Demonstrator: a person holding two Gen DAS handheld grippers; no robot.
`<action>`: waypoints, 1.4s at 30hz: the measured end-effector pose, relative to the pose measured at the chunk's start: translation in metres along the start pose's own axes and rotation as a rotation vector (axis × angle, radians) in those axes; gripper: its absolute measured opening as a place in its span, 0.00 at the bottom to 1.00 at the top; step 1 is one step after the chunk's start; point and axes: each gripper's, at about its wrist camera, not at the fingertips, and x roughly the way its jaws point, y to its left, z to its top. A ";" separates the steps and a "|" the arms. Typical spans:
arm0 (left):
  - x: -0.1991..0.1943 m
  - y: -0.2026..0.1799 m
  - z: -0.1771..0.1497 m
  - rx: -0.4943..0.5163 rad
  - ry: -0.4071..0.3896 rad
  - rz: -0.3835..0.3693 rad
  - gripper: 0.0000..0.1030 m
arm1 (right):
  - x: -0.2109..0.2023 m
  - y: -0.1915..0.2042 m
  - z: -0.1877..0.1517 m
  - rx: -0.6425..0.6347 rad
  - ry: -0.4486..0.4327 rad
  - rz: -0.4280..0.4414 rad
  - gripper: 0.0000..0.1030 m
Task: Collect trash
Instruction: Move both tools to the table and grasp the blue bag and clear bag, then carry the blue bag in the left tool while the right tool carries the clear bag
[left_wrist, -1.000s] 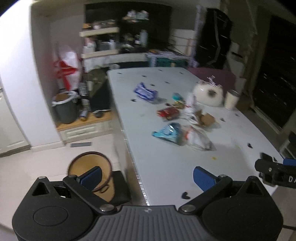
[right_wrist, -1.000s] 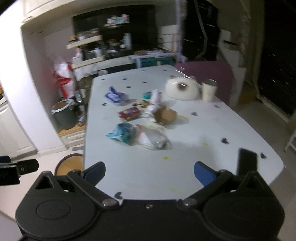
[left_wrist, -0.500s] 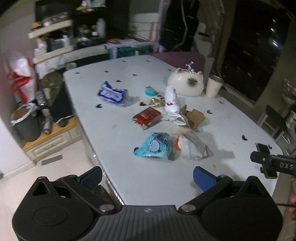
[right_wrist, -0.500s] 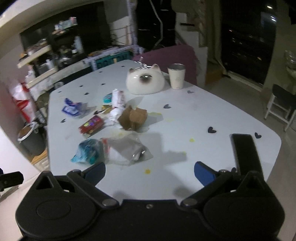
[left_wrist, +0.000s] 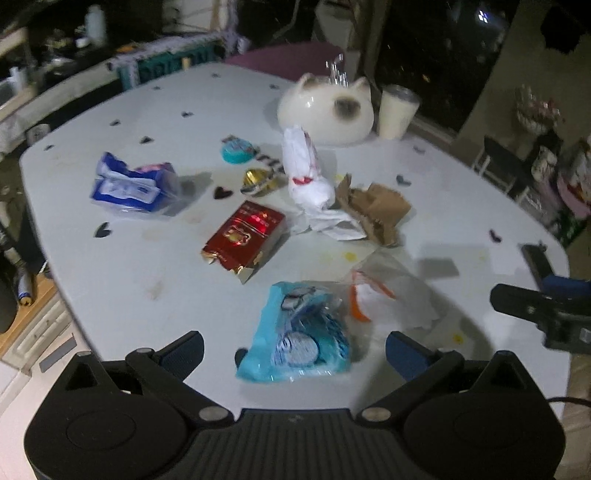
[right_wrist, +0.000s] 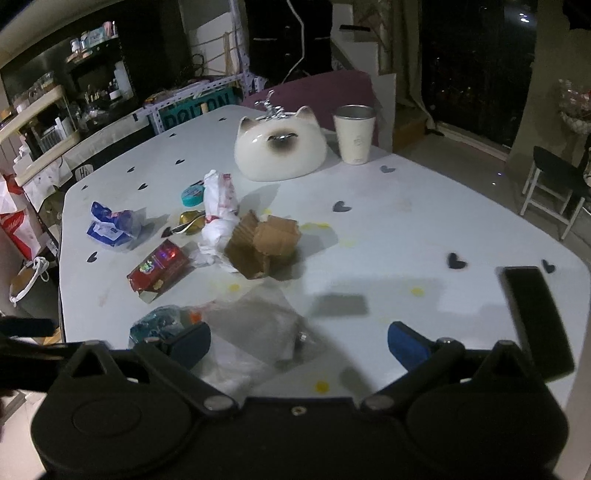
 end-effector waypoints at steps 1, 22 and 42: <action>0.009 0.001 0.003 0.011 0.013 -0.003 1.00 | 0.004 0.004 0.001 -0.009 0.005 -0.001 1.00; 0.080 0.040 0.011 0.034 0.136 -0.177 0.78 | 0.072 0.092 -0.007 -0.514 0.105 0.040 0.65; 0.035 0.034 -0.004 -0.038 0.041 -0.105 0.57 | 0.043 0.064 0.001 -0.370 0.099 -0.051 0.11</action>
